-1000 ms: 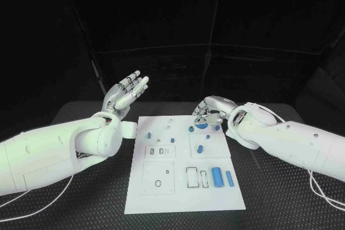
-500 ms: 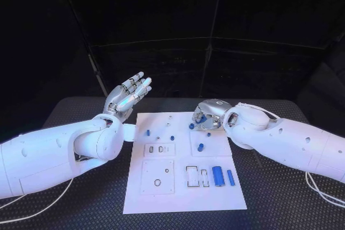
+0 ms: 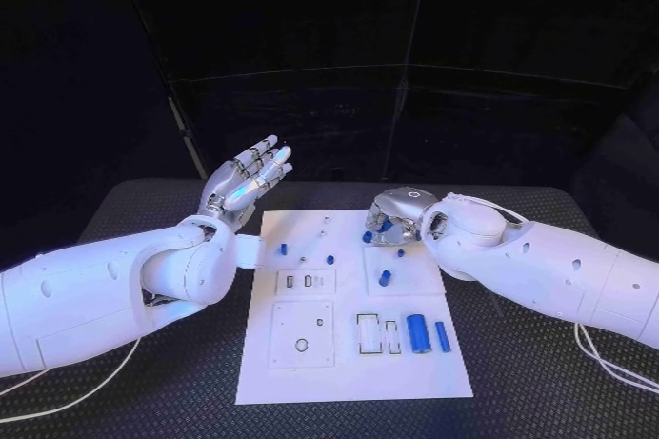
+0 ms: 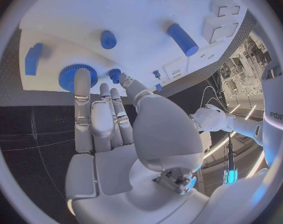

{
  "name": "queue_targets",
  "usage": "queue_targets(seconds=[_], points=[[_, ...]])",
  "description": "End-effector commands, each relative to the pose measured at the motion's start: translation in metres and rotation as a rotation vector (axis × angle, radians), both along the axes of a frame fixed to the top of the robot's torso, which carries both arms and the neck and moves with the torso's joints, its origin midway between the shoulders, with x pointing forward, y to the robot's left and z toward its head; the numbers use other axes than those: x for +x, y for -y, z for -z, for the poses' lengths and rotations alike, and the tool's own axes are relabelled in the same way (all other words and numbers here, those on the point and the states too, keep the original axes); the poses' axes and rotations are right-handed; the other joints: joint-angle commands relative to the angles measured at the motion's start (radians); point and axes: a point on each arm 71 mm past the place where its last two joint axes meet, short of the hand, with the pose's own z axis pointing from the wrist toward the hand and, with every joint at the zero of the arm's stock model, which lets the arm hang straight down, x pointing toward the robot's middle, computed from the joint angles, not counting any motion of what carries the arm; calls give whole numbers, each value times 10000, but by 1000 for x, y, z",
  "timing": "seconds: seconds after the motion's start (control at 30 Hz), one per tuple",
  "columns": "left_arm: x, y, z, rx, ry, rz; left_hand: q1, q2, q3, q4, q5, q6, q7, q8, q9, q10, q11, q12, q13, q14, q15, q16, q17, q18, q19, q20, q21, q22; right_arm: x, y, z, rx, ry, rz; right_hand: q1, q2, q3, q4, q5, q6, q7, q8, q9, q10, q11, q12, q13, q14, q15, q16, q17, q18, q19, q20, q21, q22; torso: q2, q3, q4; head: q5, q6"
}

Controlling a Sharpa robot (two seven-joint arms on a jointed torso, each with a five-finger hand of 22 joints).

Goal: Assemble the parts on the task board

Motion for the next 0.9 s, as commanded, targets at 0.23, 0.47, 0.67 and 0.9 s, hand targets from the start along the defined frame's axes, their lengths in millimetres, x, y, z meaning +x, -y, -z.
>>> queue_targets(seconds=[0.23,0.47,0.67,0.9], points=[[-2,2,-2,-132,71,236,7,133,-32,-125,11,103,1074,58,13,211,37,41,28,221,23,155,35,2,244,2,158,60,4,-6,1,-217,-13,-23,-67,0,250,121,23,-68,4,-23,-2,83,-13,-15,5,340,82,264,327,128,-103,-12,181,88,52,-6,-6,-27,-23],[-2,3,-2,-161,49,307,-8,168,-60,-176,9,147,1115,58,14,262,88,45,31,329,49,222,49,-20,397,2,236,97,4,-12,3,-310,-170,-169,1,-28,492,189,4,-71,-13,-21,-1,288,-53,18,18,379,60,547,688,91,-18,-22,500,439,65,-2,-21,5,-56],[-3,4,-3,-167,50,317,-12,180,-67,-190,8,149,1119,57,14,286,92,48,34,361,56,241,53,-25,462,1,266,113,5,-15,4,-398,-300,-243,36,-71,659,239,-31,-61,-32,-15,2,457,-85,26,22,380,41,665,815,72,0,-37,680,623,81,-1,-14,91,-46],[-3,3,-3,-166,56,310,-13,184,-68,-193,8,153,1119,57,14,293,93,48,34,359,57,243,53,-26,461,1,268,113,6,-17,5,-433,-349,-263,241,3,1081,270,-290,179,-28,71,32,634,-98,0,13,374,15,814,974,49,-6,-62,933,862,92,2,-13,105,-71]])
